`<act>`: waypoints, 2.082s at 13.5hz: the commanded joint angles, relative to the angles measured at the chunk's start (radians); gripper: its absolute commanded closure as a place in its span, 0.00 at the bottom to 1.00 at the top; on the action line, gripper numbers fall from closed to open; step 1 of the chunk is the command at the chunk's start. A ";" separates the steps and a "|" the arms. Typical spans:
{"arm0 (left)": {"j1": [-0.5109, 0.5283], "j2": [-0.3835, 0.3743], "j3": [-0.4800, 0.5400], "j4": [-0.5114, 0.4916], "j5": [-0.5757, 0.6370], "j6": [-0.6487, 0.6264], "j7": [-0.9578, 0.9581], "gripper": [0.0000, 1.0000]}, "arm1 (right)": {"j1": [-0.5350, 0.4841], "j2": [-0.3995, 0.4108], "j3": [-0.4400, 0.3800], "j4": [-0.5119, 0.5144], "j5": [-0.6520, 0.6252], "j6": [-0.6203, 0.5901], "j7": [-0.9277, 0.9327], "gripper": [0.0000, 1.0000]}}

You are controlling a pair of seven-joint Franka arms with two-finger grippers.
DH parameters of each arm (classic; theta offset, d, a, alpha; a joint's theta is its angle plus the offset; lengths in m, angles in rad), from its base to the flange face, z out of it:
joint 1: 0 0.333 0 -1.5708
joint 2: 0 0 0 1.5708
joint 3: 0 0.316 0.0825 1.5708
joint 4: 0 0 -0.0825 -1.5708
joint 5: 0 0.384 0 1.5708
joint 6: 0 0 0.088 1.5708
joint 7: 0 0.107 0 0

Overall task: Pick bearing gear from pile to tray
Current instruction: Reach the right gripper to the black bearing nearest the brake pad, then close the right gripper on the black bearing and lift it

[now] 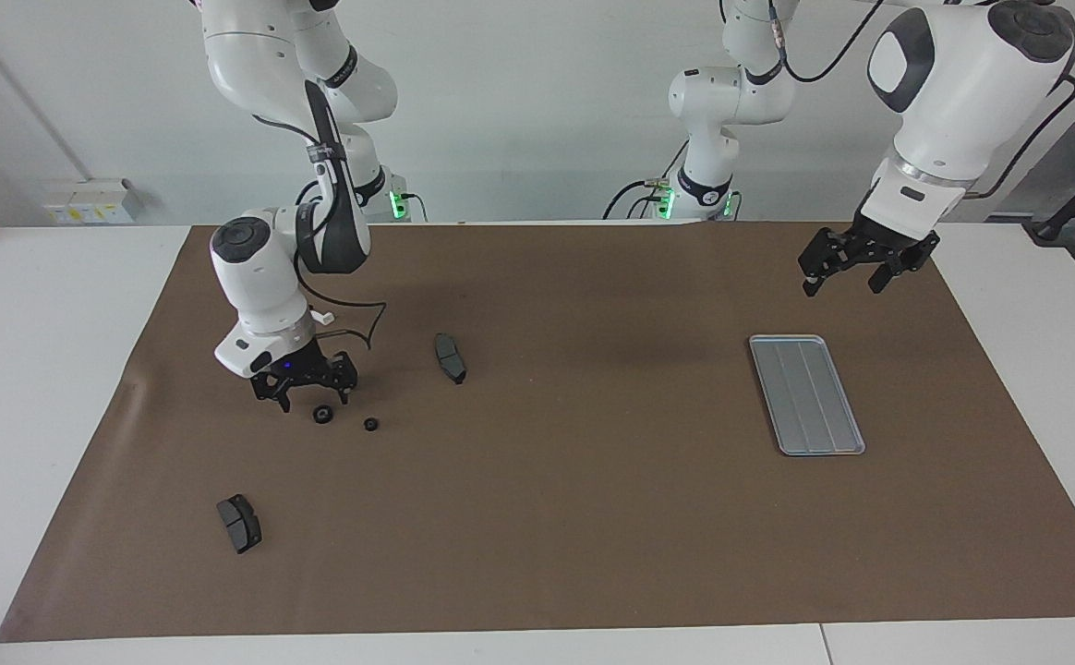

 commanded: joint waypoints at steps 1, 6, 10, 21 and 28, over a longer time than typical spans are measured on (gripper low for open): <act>0.049 -0.029 -0.005 -0.025 0.019 0.004 0.015 0.00 | -0.014 0.010 0.004 -0.012 0.036 0.033 -0.063 0.00; 0.101 -0.030 0.012 -0.002 0.035 -0.020 0.033 0.00 | -0.018 0.027 0.004 -0.026 0.037 0.058 -0.069 0.31; 0.101 -0.030 0.013 0.015 0.063 -0.036 0.070 0.00 | -0.018 0.038 0.004 -0.027 0.059 0.073 -0.070 0.37; 0.072 -0.027 -0.025 0.098 0.046 -0.151 0.072 0.00 | -0.006 0.041 0.004 -0.027 0.106 0.062 -0.057 1.00; 0.069 -0.087 -0.025 -0.036 0.045 -0.069 0.073 0.00 | -0.003 -0.041 0.073 0.133 0.108 -0.230 0.121 1.00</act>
